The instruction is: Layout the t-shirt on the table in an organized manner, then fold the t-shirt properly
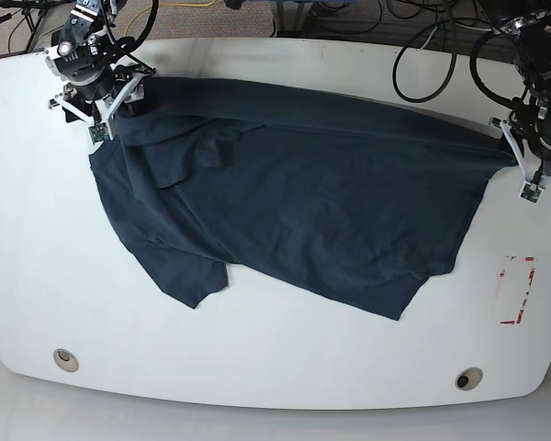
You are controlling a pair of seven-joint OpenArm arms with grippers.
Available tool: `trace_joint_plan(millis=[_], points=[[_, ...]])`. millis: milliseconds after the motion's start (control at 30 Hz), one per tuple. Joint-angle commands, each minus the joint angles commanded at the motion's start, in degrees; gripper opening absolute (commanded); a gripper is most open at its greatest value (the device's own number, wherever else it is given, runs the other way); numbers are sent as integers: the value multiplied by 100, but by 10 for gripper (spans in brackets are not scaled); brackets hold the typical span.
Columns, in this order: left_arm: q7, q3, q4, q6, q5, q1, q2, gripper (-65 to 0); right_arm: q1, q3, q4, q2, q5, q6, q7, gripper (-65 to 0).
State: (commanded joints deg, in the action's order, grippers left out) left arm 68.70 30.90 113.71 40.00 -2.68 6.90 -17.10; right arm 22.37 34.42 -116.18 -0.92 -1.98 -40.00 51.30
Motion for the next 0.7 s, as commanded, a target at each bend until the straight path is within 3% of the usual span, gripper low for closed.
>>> trace_joint_plan(millis=[233, 467, 700], points=[[35, 105, 0, 0, -62, -273, 0, -282, 0, 0, 0, 0, 35, 0, 0, -265], [527, 149, -26, 0, -457, -527, 9, -283, 0, 0, 9, 0, 44, 0, 0, -265], [360, 105, -536, 0, -466, -738, 360, -283, -132, -9, 9, -9, 53, 0, -9, -265]])
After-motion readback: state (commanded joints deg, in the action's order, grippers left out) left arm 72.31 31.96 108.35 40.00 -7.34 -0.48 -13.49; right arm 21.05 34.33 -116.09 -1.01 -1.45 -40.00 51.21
